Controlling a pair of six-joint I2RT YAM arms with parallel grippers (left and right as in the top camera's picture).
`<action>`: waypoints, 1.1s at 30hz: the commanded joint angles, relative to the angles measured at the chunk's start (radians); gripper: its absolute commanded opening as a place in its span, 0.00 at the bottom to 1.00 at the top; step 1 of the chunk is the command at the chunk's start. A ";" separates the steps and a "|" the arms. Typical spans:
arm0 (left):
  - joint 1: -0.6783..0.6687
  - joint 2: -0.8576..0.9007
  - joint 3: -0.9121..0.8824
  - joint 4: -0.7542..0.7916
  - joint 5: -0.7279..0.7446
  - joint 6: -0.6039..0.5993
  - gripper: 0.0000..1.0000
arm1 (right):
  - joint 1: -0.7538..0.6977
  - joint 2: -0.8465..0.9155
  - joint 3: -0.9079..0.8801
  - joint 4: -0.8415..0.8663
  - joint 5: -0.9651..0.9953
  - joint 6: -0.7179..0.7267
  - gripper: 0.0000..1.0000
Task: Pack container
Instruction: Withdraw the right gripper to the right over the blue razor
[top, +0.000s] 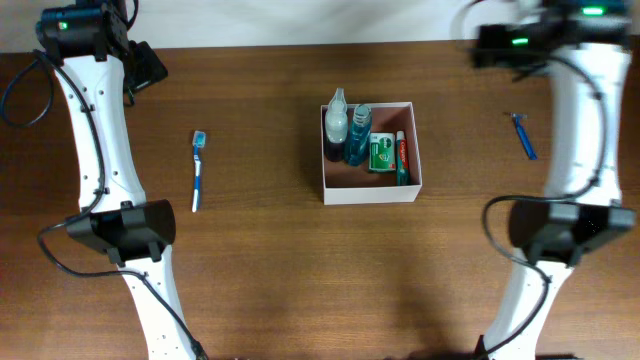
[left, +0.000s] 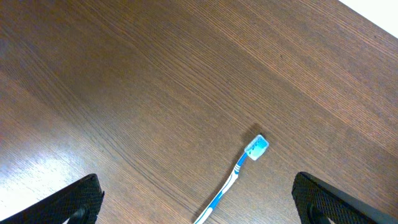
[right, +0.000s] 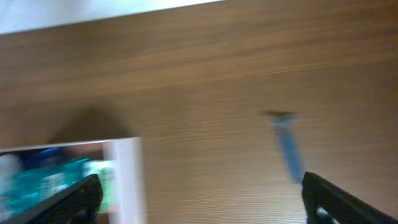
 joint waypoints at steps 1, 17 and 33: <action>0.002 -0.024 -0.003 0.002 0.003 -0.012 0.99 | -0.096 0.000 0.004 -0.018 0.016 -0.095 0.99; 0.002 -0.024 -0.003 0.002 0.003 -0.012 0.99 | -0.246 0.216 -0.004 -0.020 -0.046 -0.346 0.99; 0.001 -0.024 -0.003 0.002 0.003 -0.012 0.99 | -0.218 0.372 -0.009 0.018 -0.035 -0.408 0.99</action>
